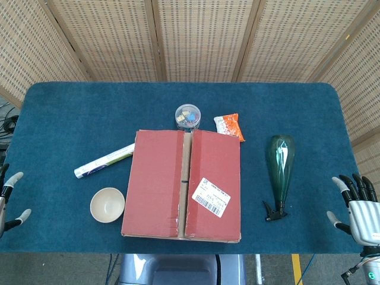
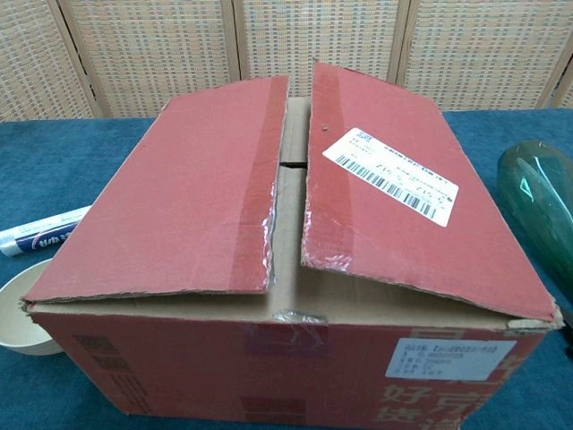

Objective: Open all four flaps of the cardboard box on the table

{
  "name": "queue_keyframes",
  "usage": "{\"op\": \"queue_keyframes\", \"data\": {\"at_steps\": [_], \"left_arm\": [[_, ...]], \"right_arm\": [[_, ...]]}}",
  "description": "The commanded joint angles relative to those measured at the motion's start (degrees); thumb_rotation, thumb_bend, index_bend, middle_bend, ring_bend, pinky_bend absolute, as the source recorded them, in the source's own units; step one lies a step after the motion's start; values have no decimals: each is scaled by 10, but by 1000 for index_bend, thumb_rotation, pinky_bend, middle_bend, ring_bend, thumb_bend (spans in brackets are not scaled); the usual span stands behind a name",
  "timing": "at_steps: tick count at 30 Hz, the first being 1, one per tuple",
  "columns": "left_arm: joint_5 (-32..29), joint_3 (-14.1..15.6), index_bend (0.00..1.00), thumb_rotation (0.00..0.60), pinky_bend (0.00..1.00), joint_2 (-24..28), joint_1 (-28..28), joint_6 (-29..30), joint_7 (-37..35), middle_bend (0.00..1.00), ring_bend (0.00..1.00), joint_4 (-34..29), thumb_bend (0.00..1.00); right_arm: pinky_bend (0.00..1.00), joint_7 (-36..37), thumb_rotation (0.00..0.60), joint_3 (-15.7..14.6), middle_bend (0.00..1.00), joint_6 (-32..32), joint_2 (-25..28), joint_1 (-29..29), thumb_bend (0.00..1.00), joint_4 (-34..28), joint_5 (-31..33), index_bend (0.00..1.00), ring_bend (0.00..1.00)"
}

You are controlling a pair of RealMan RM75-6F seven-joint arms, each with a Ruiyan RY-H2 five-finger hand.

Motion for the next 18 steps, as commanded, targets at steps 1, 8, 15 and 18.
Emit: {"op": "queue_keyframes", "data": {"at_steps": [1,8,15,18], "left_arm": [[-3,0,166,600,0,-1,-2,-5,1,22,47,2,161],[-5,0,166,600,0,0,-4,-10,3,22,47,-1,161],[-3,-2,166,600,0,3,-6,-11,1,22,46,-1,164],[-5,-3,166,600,0,5,-7,-14,2,22,46,-3,165]], "right_arm": [[32,-3,600,1,146,-2,0,2,260,-2,0,150,0],[32,-5,600,3,146,-4,0,6,260,-4,-3,150,0],[32,11,600,4,146,-6,5,9,309,-10,-8,150,0],[32,21,600,5,146,-8,9,12,311,-14,-11,150,0]]}}
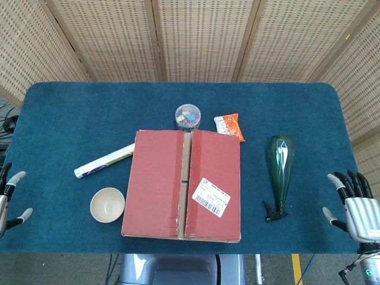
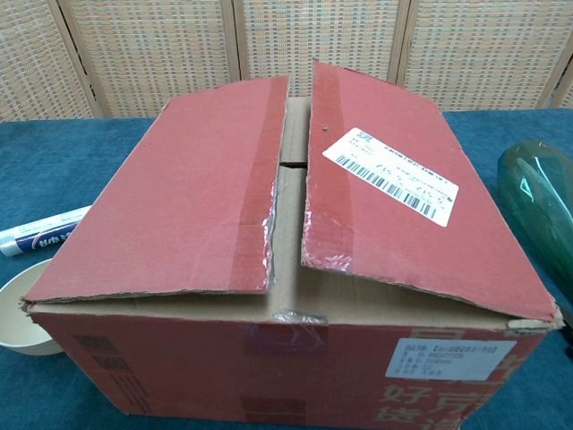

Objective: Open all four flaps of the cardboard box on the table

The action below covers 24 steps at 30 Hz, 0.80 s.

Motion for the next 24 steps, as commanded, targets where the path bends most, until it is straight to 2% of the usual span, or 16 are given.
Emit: {"op": "queue_keyframes", "data": {"at_steps": [1,7,11,13,15,18,20,24], "left_arm": [[-1,-1,166,600,0,2,-2,-3,2,22,47,-2,165],[-1,-2,166,600,0,7,-10,-14,8,22,46,-7,170],[-3,-3,166,600,0,9,-14,-21,11,23,47,-10,171],[-3,-3,166,600,0,10,-16,-23,13,22,46,-11,171],[-3,-4,166,600,0,12,-18,-26,14,22,46,-12,171],[-4,-5,166,600,0,16,-23,-32,18,22,46,-16,171],[-6,-7,166,600,0,19,-26,-35,22,22,46,-19,171],[-6,-9,166,600,0,27,-34,-44,26,22,46,-28,171]], "right_arm": [[32,10,600,1,146,-4,5,4,311,-5,-4,150,0],[32,22,600,3,147,-13,16,13,311,-15,-11,150,0],[32,33,600,5,154,-20,23,21,372,-23,-16,150,0],[32,45,600,7,161,-24,28,28,466,-28,-23,150,0],[32,63,600,10,170,-32,35,39,648,-35,-33,149,0],[32,97,600,14,179,-51,51,61,867,-44,-52,149,0],[32,123,600,18,186,-68,66,80,966,-53,-64,149,0],[32,171,600,31,202,-106,89,127,1000,-66,-88,161,0]]}}
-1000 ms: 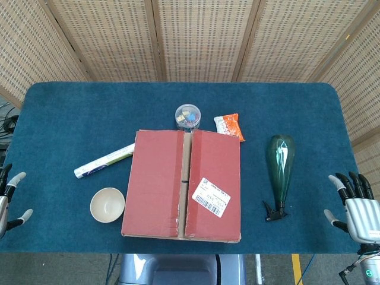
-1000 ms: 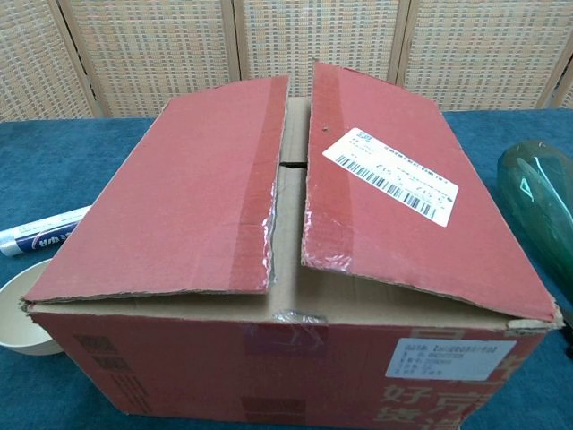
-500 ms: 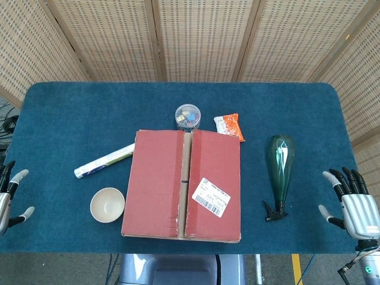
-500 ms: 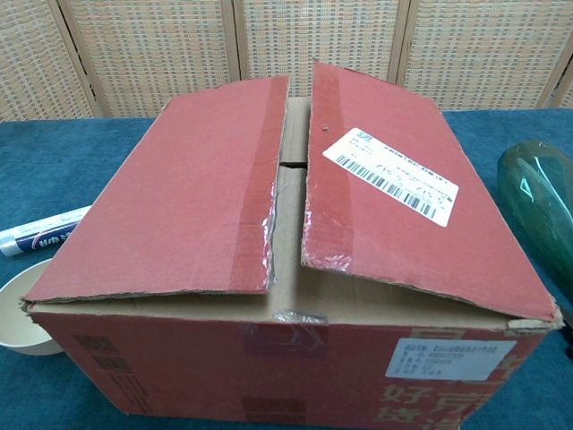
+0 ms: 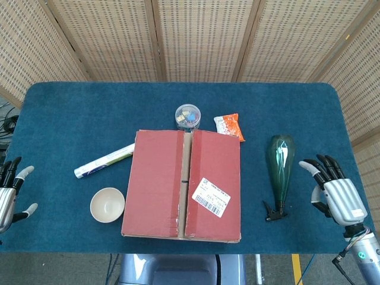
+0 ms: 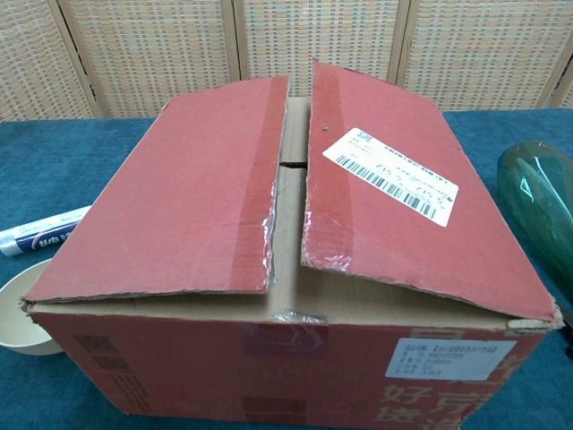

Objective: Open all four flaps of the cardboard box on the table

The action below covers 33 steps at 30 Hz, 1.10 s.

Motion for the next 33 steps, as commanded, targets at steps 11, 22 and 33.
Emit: {"op": "queue_keyframes", "data": {"at_steps": [11,22,33], "left_arm": [[-15,-2,166,600,0,25,-20,-32,35,22,46,-37,172],[-41,1,166,600,0,33,-37,-61,66,22,46,-59,174],[-59,0,166,600,0,32,-45,-70,67,22,47,-57,174]], "right_arm": [[32,154,600,32,257,-133,50,168,1000,-43,-88,233,4],[32,213,600,38,277,-206,41,278,1000,-63,-123,276,18],[32,210,600,41,282,-274,6,365,1000,-63,-116,280,21]]}}
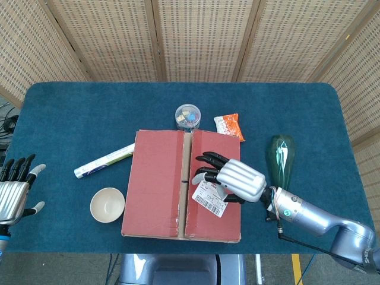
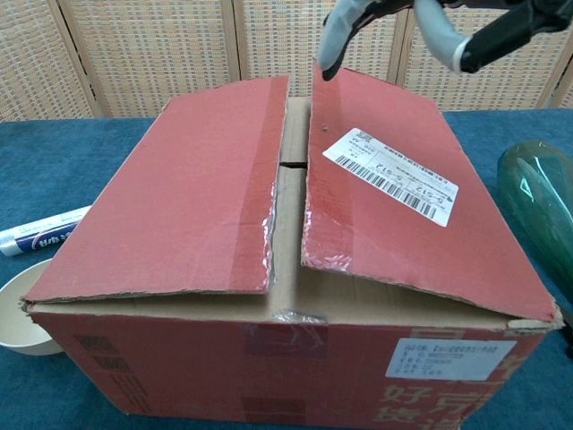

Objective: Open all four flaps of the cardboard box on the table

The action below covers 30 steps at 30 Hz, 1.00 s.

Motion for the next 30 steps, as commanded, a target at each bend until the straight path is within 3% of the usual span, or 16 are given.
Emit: {"op": "queue_keyframes", "data": {"at_steps": [1,11,30], "left_arm": [[-3,0,166,600,0,0,-2,-2,0,22,46,1,175],[-13,1,166,600,0,-4,-7,-6,-3,22,47,5,175],[-21,6,166,600,0,-5,-10,-8,-12,22,46,9,175]], "right_arm": [[32,-6,600,2,282,-19,-14,24,1000,2,6,280,21],[32,-25,600,3,283,-44,-32,62,1000,7,28,280,21],[32,-56,600,-23,300,-54,-52,91,1000,22,48,280,21]]}}
